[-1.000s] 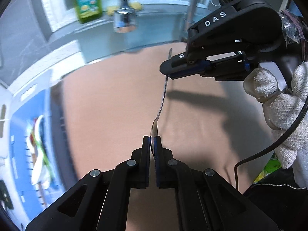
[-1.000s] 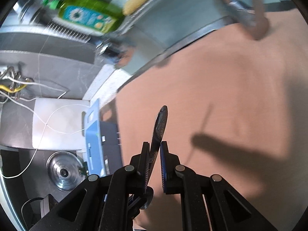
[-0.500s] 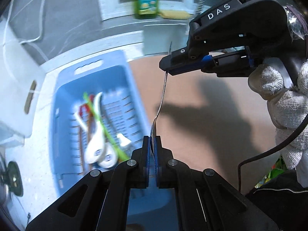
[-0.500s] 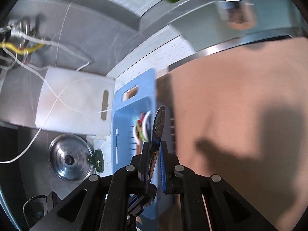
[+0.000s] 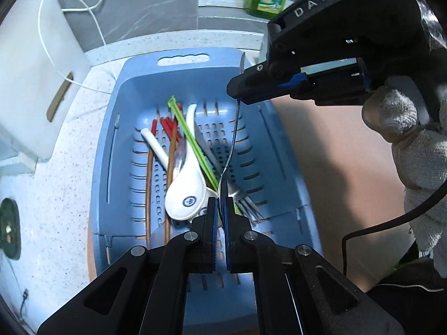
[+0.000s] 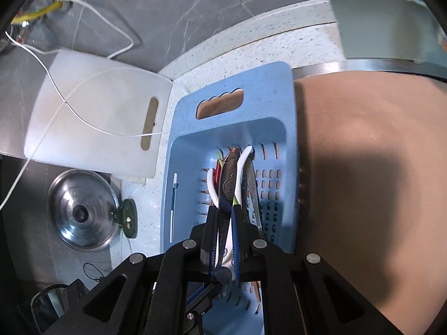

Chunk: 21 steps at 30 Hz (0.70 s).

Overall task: Organize utensils
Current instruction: 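Lift the silver spoon with both tools and carry it over the basket, then lower the silver spoon into the basket and open both tools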

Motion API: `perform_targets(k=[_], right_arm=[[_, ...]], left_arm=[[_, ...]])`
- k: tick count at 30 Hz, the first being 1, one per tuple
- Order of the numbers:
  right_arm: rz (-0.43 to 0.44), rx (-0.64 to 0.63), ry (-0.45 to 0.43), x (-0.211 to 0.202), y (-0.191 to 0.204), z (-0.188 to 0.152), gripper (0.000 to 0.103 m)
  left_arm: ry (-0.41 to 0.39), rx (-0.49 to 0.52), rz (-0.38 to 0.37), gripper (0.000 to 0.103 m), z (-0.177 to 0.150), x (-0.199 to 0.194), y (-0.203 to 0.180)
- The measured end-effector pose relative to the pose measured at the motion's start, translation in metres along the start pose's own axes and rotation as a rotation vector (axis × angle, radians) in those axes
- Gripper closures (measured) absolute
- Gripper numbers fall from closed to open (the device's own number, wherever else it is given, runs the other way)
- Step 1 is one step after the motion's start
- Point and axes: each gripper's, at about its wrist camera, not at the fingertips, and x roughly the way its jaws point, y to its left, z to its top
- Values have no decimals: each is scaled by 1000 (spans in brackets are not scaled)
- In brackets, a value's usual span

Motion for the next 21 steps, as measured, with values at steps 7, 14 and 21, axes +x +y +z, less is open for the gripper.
perform_targets(k=[7,14,21], right_arm=[[-36,-34,38,17,4,9,94],[-54,-38,83,32,0,14,95],[-67,-49,108,41,-1,15,95]], left_arm=[[5,-53,-11,99,-2,9,3],[29,-76,-25,99,-5,16,3],[49,-86,-22,99,-8,21,4]])
